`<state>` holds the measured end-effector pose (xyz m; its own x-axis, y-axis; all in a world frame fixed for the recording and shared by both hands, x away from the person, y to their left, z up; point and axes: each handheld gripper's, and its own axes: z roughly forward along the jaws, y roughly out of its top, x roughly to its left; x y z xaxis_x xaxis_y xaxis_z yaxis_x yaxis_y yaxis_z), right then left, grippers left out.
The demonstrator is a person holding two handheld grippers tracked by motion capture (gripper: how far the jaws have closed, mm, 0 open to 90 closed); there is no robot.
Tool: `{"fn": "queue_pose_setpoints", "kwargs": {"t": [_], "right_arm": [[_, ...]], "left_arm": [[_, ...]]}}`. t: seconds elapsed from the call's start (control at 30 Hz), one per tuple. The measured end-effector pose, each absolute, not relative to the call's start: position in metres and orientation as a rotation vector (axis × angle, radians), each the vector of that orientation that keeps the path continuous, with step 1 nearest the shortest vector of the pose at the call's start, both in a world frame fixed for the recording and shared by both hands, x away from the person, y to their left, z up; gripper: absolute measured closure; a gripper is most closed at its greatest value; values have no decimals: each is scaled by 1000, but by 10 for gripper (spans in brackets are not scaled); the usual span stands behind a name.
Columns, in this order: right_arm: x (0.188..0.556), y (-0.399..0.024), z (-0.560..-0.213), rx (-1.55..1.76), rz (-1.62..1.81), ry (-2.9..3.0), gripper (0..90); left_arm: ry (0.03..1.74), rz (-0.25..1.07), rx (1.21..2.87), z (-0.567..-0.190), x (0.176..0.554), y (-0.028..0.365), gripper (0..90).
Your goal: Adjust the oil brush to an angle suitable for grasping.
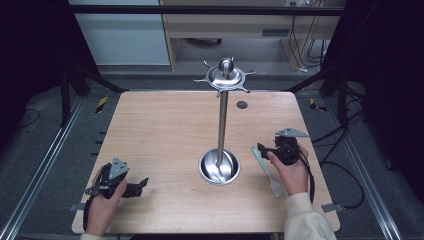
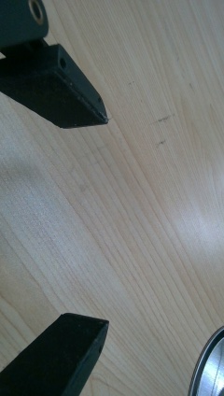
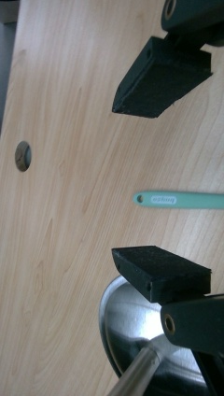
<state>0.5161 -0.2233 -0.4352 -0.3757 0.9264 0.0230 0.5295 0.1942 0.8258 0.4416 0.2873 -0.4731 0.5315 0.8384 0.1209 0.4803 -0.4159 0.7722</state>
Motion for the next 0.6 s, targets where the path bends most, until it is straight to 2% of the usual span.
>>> {"fn": "queue_pose_setpoints", "kwargs": {"t": [0.2,0.23,0.27,0.37,0.4,0.47,0.6], "right_arm": [[514,-209,-436,1286,1025,2051,302],[513,-203,-437,1248,991,2090,364],[513,-203,-437,1248,991,2090,364],[512,-197,-441,1213,955,2138,455],[512,-193,-444,1202,922,2165,545],[512,-192,-445,1191,914,2176,577],[513,-188,-451,1170,852,2218,752]], "left_arm": [[1065,665,2071,-473,441,288,29],[1065,667,2072,-473,441,288,29],[1065,667,2074,-473,441,287,29],[1066,667,2069,-473,441,287,29],[1065,668,2071,-473,441,287,29],[1063,668,2075,-473,441,287,29],[1065,667,2067,-473,441,287,29]]}}
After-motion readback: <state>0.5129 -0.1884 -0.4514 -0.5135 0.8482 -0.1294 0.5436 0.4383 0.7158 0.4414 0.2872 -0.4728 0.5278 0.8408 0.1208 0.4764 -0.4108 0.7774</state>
